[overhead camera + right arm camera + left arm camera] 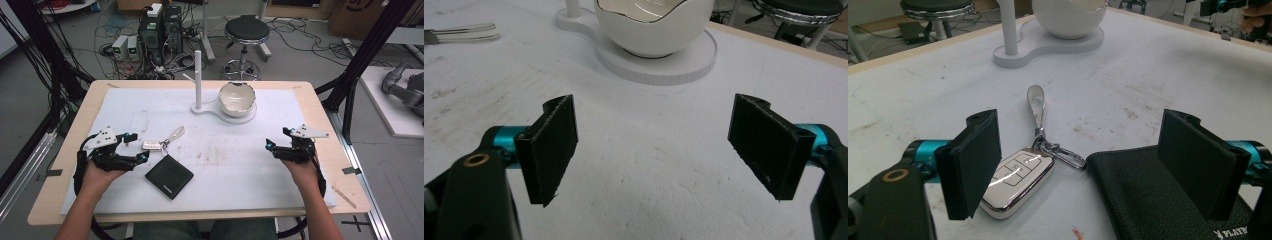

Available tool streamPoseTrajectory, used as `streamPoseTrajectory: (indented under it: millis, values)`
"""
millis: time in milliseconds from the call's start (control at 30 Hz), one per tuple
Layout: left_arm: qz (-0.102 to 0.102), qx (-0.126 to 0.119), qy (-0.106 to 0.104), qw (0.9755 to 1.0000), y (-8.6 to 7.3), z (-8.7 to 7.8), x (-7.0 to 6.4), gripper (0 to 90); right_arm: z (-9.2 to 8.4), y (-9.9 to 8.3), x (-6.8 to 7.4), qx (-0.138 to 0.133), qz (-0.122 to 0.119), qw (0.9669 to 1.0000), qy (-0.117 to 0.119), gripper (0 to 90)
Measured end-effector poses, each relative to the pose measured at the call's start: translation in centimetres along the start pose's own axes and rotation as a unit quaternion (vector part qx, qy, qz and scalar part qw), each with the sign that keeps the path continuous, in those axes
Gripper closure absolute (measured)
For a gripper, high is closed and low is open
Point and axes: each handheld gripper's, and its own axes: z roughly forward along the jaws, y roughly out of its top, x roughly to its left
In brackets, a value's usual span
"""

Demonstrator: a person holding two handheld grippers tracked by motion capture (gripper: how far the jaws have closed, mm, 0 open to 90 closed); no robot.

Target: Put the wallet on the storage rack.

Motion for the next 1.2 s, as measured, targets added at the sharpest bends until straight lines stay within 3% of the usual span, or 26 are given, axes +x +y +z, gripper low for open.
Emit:
streamPoseTrajectory:
  millis: [133, 433, 733, 1067, 1200]
  values:
    - [0.003, 0.006, -0.001, 1.0, 0.1, 0.2, -0.2, 17.9, 0.3, -0.1, 0.0, 0.014, 0.007, 0.9999, 0.003, 20.1]
    - [0.009, 0.02, -0.009, 0.9997, -0.1, 0.6, -0.6, 17.9, -0.4, -0.1, -0.1, -0.001, 0.006, 1.0, -0.006, 20.1]
    - [0.007, 0.045, -0.009, 0.9989, -0.6, 1.2, -0.6, 17.9, -0.2, -0.2, -0.3, 0.009, 0.009, 0.9999, -0.009, 20.1]
    - [-0.012, 0.085, -0.01, 0.9963, -1.6, 1.8, -0.7, 18.1, 0.2, -0.2, -0.2, 0.021, 0.006, 0.9997, -0.007, 20.1]
    - [-0.011, 0.107, -0.023, 0.994, -1.9, 2.7, -1.2, 18.5, 0.3, -0.2, -0.2, 0.019, 0.005, 0.9998, -0.005, 20.1]
